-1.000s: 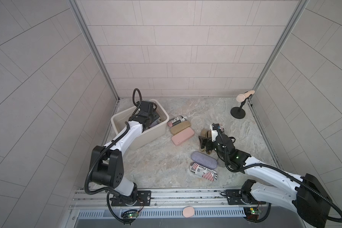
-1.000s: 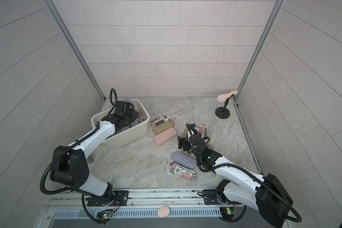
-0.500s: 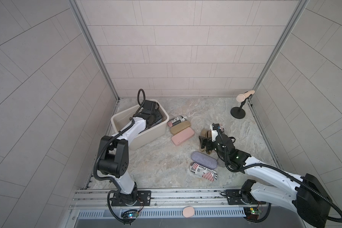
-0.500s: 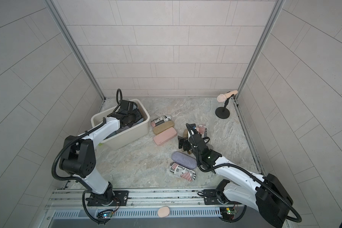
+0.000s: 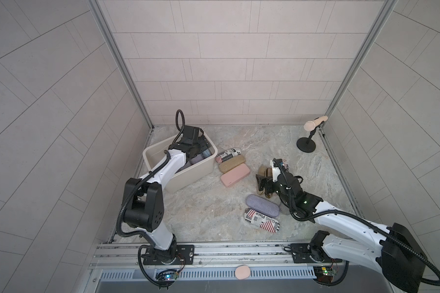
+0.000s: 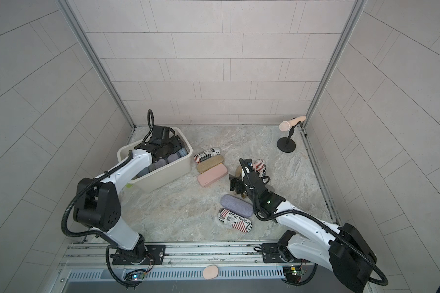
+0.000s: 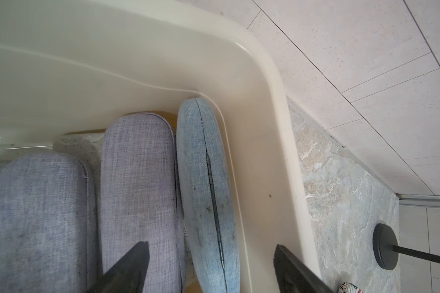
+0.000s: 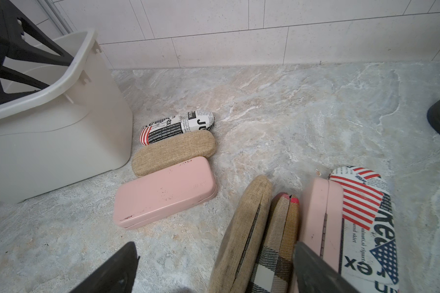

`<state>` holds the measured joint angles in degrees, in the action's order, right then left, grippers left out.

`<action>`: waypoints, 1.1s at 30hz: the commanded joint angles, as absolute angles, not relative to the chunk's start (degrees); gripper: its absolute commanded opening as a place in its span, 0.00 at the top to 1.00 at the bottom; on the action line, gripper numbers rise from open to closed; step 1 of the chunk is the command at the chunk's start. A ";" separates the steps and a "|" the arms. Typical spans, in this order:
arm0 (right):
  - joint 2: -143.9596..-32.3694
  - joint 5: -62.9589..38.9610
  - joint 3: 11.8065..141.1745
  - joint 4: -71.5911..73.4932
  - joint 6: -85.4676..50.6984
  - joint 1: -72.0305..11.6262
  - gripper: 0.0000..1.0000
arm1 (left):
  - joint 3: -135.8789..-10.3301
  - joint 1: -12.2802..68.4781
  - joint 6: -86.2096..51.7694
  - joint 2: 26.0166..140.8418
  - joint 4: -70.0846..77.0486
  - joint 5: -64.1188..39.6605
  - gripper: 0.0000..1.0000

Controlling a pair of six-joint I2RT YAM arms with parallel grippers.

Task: Put the glasses cases into the storage boxes
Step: Place the glasses case in the storage box, then pick up the glasses case at the center of the board.

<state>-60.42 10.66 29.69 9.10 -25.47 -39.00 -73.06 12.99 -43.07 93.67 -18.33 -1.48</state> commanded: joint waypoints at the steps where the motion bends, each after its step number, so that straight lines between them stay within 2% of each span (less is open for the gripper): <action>1: -60.18 11.69 31.42 8.25 -25.14 -39.19 0.03 | -75.94 12.66 -41.84 88.36 -19.92 0.58 0.15; 10: -60.38 11.77 31.46 8.27 -25.14 -39.23 0.03 | -80.53 12.71 -36.17 80.63 -27.63 1.82 0.07; 15: -60.60 12.15 31.54 8.17 -25.14 -39.25 0.03 | -77.85 13.66 -36.74 76.60 -24.65 -4.40 0.00; 21: -60.07 16.09 31.07 7.82 -25.87 -39.23 0.04 | -73.34 23.32 -32.08 75.03 -23.39 -3.67 0.00; 26: -59.19 20.97 30.26 7.51 -27.68 -39.11 0.08 | -71.48 34.48 -26.27 77.66 -26.82 3.61 0.08; 29: -58.67 22.56 29.66 7.59 -28.14 -39.16 0.10 | -73.15 38.04 -22.99 82.31 -30.58 5.68 0.13; 33: -58.62 23.77 29.69 7.01 -28.48 -39.04 0.07 | -76.45 38.97 -18.53 89.83 -34.31 6.39 0.12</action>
